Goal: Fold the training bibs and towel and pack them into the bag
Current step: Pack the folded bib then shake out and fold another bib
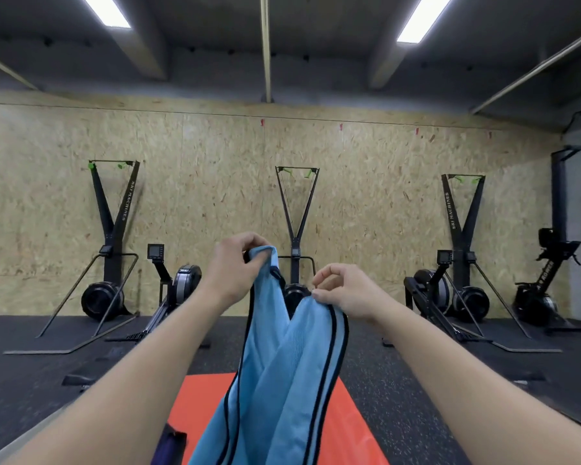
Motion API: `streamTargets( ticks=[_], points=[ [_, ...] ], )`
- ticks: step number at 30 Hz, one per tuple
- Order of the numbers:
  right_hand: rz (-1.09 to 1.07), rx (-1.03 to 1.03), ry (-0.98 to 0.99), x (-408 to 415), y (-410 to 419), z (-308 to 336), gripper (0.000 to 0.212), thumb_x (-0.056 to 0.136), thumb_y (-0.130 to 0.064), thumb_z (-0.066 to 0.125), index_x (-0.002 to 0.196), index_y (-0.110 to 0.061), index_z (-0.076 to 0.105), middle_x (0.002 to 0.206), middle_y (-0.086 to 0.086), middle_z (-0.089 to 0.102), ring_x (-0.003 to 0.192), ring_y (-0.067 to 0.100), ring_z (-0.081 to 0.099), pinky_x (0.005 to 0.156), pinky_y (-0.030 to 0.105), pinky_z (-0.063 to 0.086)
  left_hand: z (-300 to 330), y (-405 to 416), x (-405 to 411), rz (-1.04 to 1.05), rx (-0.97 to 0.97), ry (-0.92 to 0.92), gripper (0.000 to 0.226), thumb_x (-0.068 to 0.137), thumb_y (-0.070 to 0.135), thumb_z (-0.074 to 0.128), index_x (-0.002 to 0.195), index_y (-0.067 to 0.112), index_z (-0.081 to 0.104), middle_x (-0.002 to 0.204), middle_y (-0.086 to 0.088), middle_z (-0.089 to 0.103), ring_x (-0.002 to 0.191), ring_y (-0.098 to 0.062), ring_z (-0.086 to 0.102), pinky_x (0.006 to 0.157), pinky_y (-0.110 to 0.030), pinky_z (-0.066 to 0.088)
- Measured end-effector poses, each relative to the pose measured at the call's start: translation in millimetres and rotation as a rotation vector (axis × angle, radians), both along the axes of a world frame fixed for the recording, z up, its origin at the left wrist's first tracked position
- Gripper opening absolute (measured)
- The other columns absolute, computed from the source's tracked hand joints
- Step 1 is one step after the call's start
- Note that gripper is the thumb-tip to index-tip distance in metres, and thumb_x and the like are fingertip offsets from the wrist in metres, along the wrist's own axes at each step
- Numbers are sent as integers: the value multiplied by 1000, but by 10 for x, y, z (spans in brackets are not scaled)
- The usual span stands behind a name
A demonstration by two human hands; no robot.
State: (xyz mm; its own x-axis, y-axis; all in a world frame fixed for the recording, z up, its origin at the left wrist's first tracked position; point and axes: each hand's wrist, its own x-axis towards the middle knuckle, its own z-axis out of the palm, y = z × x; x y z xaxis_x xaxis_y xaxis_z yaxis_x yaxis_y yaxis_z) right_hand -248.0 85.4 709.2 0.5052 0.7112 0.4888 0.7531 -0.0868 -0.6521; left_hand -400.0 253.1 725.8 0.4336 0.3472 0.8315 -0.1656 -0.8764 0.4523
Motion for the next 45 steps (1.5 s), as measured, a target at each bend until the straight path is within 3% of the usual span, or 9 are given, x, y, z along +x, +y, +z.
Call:
streamTargets(
  ticks=[2, 5, 8, 14, 17, 28, 34, 42, 45],
  points=[
    [49, 74, -94, -38, -20, 3, 11, 91, -27, 73, 99, -19, 70, 102, -2, 73, 100, 9, 67, 96, 36, 54, 71, 1, -22, 5, 9, 4, 19, 95, 20, 65, 80, 31, 66, 77, 11, 69, 57, 3, 54, 54, -13, 40],
    [397, 111, -27, -214, -67, 14, 16, 93, -31, 70, 107, -26, 77, 142, -9, 55, 133, -7, 44, 112, 27, 37, 142, -27, -47, 26, 54, 15, 15, 94, 21, 65, 82, 29, 68, 74, 12, 68, 55, 3, 53, 54, -12, 37],
    [564, 72, -52, -371, 10, 6, 23, 94, -30, 69, 117, -33, 74, 154, -10, 38, 143, -2, 33, 119, 32, 31, 173, -90, -66, 43, 95, 46, 11, 91, 25, 70, 80, 28, 70, 72, 13, 69, 58, 3, 58, 53, -12, 39],
    [453, 185, -84, -406, 239, -73, 24, 98, -19, 64, 119, -25, 73, 125, -6, 67, 119, 3, 60, 104, 27, 47, 119, -74, -85, -14, 61, 55, 14, 83, 30, 81, 76, 22, 72, 73, 5, 71, 67, -15, 67, 61, -29, 53],
    [406, 281, 6, -331, 253, -92, 23, 100, -14, 61, 119, -19, 72, 118, -7, 72, 113, 4, 65, 99, 23, 48, 82, -18, -117, -32, 37, 46, 14, 85, 30, 80, 79, 19, 72, 75, 3, 71, 64, -7, 63, 57, -20, 49],
    [285, 368, 95, -179, 220, 17, 18, 89, -1, 72, 102, -13, 76, 105, 19, 74, 92, 22, 68, 90, 48, 58, -567, 2, 51, -345, -199, 229, 30, 91, 12, 72, 118, 20, 65, 108, 0, 74, 96, -18, 72, 84, -29, 57],
    [181, 410, 165, -4, -1, 181, 17, 91, 3, 67, 103, -6, 75, 106, 7, 74, 88, 10, 70, 73, 20, 57, -881, 47, 207, -292, -180, 444, 34, 78, 36, 62, 100, 10, 69, 103, -15, 72, 99, -35, 68, 93, -55, 54],
    [-21, 477, 190, 486, -304, 458, 17, 88, 2, 70, 100, -8, 76, 109, 10, 73, 99, 20, 71, 78, 28, 61, -1004, 298, 180, -203, -92, 617, 23, 72, 26, 53, 87, 18, 69, 92, -9, 73, 92, -33, 68, 86, -52, 56],
    [-64, 487, 189, 577, -390, 520, 18, 88, 2, 71, 103, -7, 76, 109, 8, 73, 99, 18, 70, 75, 24, 60, -1000, 373, 132, -131, -53, 642, 11, 70, 17, 54, 74, 21, 64, 73, 5, 68, 67, -18, 59, 67, -37, 50]
  ],
)
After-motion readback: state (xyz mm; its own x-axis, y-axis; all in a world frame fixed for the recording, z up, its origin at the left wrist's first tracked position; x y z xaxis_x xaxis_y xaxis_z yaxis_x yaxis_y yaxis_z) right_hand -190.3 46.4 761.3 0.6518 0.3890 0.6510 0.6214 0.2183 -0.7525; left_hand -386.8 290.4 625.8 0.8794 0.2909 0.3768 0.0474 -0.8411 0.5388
